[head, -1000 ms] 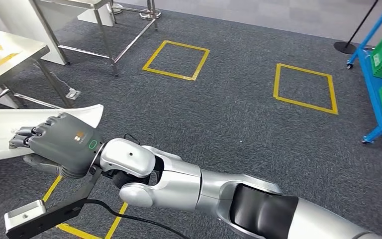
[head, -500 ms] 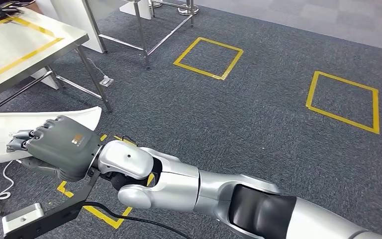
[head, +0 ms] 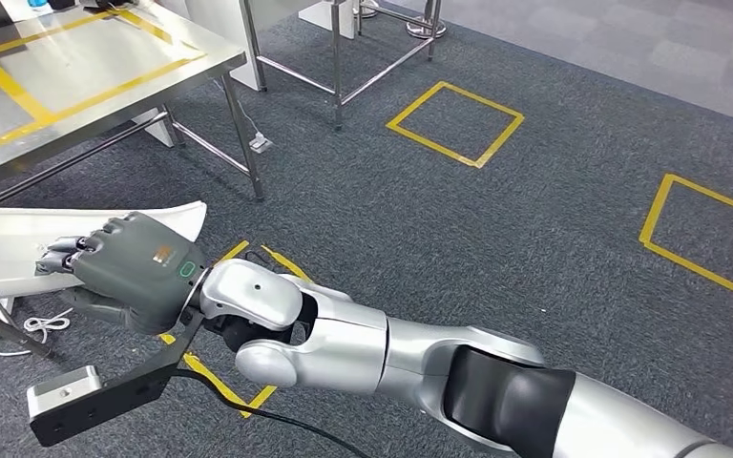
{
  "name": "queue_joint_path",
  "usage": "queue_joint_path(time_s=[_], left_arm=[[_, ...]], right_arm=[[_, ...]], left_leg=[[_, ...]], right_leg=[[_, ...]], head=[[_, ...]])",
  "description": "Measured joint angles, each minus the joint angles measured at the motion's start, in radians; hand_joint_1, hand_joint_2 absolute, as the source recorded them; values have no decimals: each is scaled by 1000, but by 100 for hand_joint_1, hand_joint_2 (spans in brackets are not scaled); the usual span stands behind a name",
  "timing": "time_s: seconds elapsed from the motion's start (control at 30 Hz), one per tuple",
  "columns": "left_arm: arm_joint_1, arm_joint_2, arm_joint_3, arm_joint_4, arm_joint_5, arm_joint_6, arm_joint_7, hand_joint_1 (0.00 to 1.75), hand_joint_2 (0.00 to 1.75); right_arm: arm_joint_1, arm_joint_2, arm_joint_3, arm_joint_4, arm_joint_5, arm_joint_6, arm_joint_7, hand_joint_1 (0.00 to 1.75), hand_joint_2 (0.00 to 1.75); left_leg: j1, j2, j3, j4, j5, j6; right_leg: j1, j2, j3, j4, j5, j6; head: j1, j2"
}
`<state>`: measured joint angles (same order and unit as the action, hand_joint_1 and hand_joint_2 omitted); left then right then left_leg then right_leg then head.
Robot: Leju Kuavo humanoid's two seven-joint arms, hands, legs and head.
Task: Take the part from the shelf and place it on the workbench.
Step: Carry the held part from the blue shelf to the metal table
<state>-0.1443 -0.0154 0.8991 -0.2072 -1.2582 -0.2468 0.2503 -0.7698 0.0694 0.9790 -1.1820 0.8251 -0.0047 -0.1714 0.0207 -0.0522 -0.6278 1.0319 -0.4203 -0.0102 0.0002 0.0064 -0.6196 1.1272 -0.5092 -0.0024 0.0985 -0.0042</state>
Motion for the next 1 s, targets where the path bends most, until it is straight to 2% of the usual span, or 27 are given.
queue_joint_path(time_s=[0.03,0.1,0.17,0.27,0.43,1.0], left_arm=[[-1,0,0,0,0,0,1,0,175],[-2,1,0,-1,-2,0,4,0,175],[-2,3,0,-1,-5,0,8,0,175],[-6,2,0,0,-7,0,15,0,175],[-9,3,0,0,-14,0,24,0,175],[-21,3,0,0,-31,0,27,0,175]], right_arm=[[-2,0,0,0,-1,-4,4,175,175],[-6,-1,0,0,-3,-9,8,175,175],[-8,-2,0,0,-3,-10,11,175,175],[-11,-4,0,1,-2,-12,15,175,175],[-15,-8,1,1,3,-23,23,175,175],[-52,-25,1,-33,14,-40,46,175,175]], left_leg=[[-1,-3,-1,0,1,-5],[-3,-5,-4,0,-1,-8],[-3,-3,-4,-3,0,-9],[-2,-2,-2,-12,10,-21],[-2,-2,-1,-18,15,-27],[-4,-2,-3,-14,13,-25]], right_leg=[[1,4,24,-54,18,-4],[3,9,38,-95,26,-4],[4,8,36,-98,31,-5],[5,9,33,-98,35,-12],[6,9,30,-96,36,-17],[4,8,31,-98,36,-17]], head=[[0,0],[0,0],[0,0],[0,0],[0,0],[0,0]])
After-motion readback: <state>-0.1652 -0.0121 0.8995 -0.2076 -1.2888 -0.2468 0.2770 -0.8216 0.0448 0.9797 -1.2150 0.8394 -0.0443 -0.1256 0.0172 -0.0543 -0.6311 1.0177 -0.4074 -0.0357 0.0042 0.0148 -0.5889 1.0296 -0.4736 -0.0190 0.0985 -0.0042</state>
